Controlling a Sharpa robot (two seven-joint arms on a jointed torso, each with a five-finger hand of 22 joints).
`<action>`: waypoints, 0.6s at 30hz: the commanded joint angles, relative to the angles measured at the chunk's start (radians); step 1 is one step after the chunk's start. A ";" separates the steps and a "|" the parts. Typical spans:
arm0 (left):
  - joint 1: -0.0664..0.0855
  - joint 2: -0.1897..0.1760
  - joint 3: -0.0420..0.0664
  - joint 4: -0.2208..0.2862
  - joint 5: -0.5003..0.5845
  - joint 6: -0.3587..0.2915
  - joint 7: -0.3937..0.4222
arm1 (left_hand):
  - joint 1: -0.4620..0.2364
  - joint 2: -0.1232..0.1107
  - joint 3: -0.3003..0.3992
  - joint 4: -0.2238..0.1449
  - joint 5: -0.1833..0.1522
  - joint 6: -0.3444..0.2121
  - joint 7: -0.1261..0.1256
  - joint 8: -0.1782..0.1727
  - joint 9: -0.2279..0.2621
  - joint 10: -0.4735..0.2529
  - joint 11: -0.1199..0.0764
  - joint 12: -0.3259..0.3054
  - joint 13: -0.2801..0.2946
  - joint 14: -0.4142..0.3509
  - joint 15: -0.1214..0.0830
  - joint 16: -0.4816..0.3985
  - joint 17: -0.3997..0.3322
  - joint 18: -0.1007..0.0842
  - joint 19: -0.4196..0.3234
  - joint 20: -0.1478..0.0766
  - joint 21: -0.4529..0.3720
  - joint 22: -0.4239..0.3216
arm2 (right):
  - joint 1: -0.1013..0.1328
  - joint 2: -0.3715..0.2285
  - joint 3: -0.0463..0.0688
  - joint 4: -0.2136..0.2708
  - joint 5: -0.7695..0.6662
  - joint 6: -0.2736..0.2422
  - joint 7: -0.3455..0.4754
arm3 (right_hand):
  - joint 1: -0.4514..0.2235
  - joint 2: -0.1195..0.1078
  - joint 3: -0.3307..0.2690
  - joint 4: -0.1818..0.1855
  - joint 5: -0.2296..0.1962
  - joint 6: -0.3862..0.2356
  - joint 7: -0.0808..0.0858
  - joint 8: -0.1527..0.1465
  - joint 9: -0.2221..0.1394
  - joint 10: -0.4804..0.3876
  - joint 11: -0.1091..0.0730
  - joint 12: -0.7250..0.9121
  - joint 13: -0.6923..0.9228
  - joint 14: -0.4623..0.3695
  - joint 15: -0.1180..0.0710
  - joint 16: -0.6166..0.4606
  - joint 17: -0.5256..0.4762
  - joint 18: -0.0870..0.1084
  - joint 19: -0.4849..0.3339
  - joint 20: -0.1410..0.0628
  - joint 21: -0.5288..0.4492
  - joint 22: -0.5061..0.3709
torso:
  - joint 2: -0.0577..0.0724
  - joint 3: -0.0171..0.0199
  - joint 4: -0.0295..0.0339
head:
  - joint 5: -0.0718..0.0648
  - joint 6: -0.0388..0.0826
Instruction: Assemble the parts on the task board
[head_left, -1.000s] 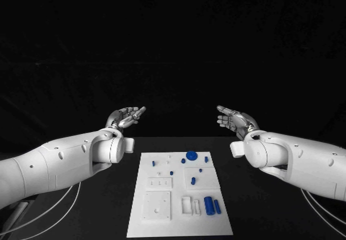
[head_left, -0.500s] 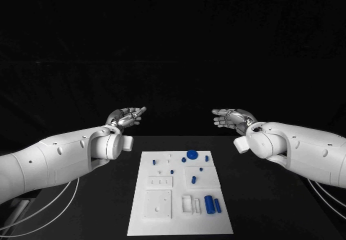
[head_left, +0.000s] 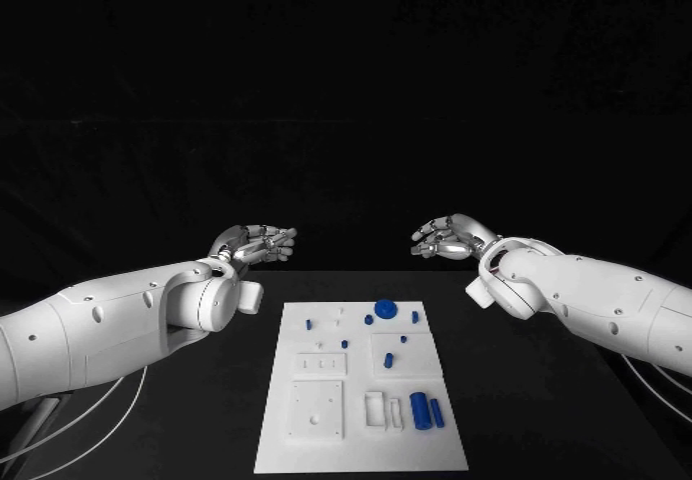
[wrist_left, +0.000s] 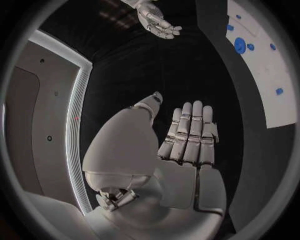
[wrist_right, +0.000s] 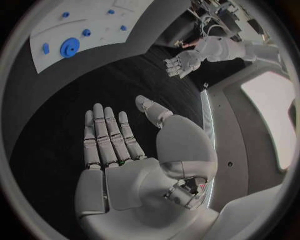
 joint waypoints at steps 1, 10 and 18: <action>0.005 -0.017 0.001 0.038 -0.029 0.070 0.017 | 0.024 0.013 -0.003 -0.025 -0.004 0.029 0.003 -0.008 -0.017 0.046 -0.011 0.004 -0.002 0.056 -0.016 0.012 0.005 0.020 0.055 -0.015 0.016 0.010 | -0.001 0.016 0.000 -0.012 -0.308 -0.039 0.027 | 0.064 -0.030 0.111 -0.034 -0.048 0.136 0.011 0.043 0.007 0.151 -0.061 0.036 0.010 0.341 -0.142 0.181 0.108 0.063 0.374 -0.069 0.145 0.017 | 0.022 -0.0002 0.0075 | -0.004 0.006; 0.026 -0.073 0.003 0.152 -0.014 0.125 0.033 | 0.020 0.025 -0.024 -0.051 -0.004 0.058 0.002 -0.047 -0.059 0.074 -0.010 -0.039 -0.029 0.077 -0.017 -0.029 -0.004 0.009 0.068 -0.021 -0.006 -0.010 | -0.011 0.054 0.001 -0.019 -0.622 -0.042 -0.025 | 0.112 -0.053 0.121 -0.056 0.030 0.207 -0.007 0.015 -0.022 0.228 -0.107 -0.007 -0.012 0.555 -0.194 0.570 0.369 0.063 0.738 -0.253 0.423 0.052 | 0.073 -0.0032 0.0266 | -0.015 0.032; 0.036 -0.101 0.006 0.210 -0.001 0.133 0.036 | 0.005 0.023 -0.035 -0.052 -0.016 0.062 0.004 -0.058 -0.071 0.079 -0.008 -0.056 -0.038 0.078 -0.015 -0.045 -0.006 0.007 0.068 -0.020 -0.014 -0.014 | -0.030 0.088 0.001 -0.031 -0.778 -0.030 -0.065 | 0.157 -0.082 0.171 -0.057 0.014 0.220 -0.013 -0.004 -0.034 0.244 -0.102 -0.045 -0.028 0.521 -0.189 0.668 0.406 0.063 0.746 -0.276 0.531 0.052 | 0.118 -0.0072 0.0380 | -0.021 0.055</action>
